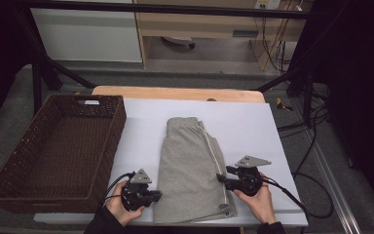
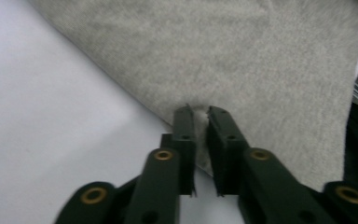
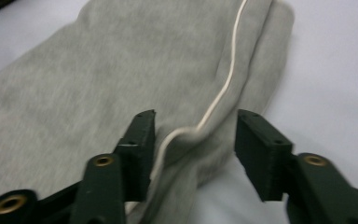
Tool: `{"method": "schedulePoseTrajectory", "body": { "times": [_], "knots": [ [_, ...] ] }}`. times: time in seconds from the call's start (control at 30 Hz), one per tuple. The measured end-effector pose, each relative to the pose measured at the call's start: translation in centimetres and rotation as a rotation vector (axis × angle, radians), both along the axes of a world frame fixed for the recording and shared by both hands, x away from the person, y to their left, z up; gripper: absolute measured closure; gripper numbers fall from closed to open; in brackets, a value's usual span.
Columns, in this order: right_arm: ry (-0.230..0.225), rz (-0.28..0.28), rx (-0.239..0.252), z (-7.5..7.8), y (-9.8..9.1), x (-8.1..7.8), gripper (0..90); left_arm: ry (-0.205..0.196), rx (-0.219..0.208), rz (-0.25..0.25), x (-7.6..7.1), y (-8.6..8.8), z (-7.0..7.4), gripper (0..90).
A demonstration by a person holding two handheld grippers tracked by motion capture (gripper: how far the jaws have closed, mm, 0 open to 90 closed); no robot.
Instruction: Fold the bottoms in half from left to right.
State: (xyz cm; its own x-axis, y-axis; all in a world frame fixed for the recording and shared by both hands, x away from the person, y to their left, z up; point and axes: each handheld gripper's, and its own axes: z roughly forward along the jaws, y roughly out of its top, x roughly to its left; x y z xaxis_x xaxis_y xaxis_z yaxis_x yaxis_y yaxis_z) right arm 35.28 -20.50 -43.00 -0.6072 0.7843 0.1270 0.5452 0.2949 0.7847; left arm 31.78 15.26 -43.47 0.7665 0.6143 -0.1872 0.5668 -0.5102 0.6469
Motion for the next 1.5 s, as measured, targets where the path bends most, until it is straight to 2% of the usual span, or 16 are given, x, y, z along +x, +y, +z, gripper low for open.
{"method": "schedulePoseTrajectory", "body": {
  "times": [0.1, 0.17, 0.3, 0.4, 0.57, 0.7, 0.9, 0.97, 1.07, 1.2, 1.27, 1.5],
  "knots": [
    [-0.036, -0.014, -0.014, 0.2, 0.3, 1.8, 32.5, -0.021, -0.02, 0.005, 0.2, 0.2, 0.1, 65.4],
    [-0.026, -0.03, -0.021, 0.3, 0.5, 2.9, 28.1, -0.042, -0.023, 0.006, 0.4, 0.3, 0.2, 57.1],
    [-0.046, -0.043, -0.034, 0.7, 0.7, 4.5, 27.2, -0.055, -0.033, 0.018, 0.9, 0.4, 0.1, 42.7],
    [-0.054, -0.052, -0.008, 1.0, 0.9, 5.8, 31.1, -0.062, -0.037, 0.023, 1.1, 0.4, 0.1, 35.6],
    [-0.062, -0.051, -0.006, 1.2, 1.6, 8.2, 41.5, -0.056, -0.022, 0.034, 1.5, 0.5, -0.2, 22.2],
    [-0.055, -0.035, -0.002, 1.1, 2.5, 10.1, 50.0, -0.051, -0.026, 0.035, 1.6, 0.5, -0.2, 19.6],
    [-0.02, -0.033, -0.046, -0.2, 3.5, 12.3, 61.7, -0.048, -0.034, 0.03, 1.6, 0.4, -0.2, 18.3],
    [-0.007, -0.036, -0.042, -0.5, 3.5, 12.7, 67.7, -0.05, -0.034, 0.025, 1.6, 0.4, -0.2, 17.9],
    [0.005, -0.021, -0.055, -0.7, 3.5, 12.8, 82.1, -0.048, -0.036, 0.02, 1.5, 0.3, -0.2, 15.6],
    [-0.009, -0.017, -0.072, -0.3, 3.5, 12.1, 84.0, -0.051, -0.037, 0.017, 1.5, 0.3, -0.1, 13.8],
    [-0.002, -0.019, -0.068, 0.1, 3.4, 11.8, 84.2, -0.055, -0.044, 0.019, 1.4, 0.2, 0.0, 13.7],
    [0.015, -0.055, -0.102, 1.2, 2.5, 11.3, 84.5, -0.055, -0.044, 0.006, 1.2, 0.0, 0.1, 13.4]
  ]
}}
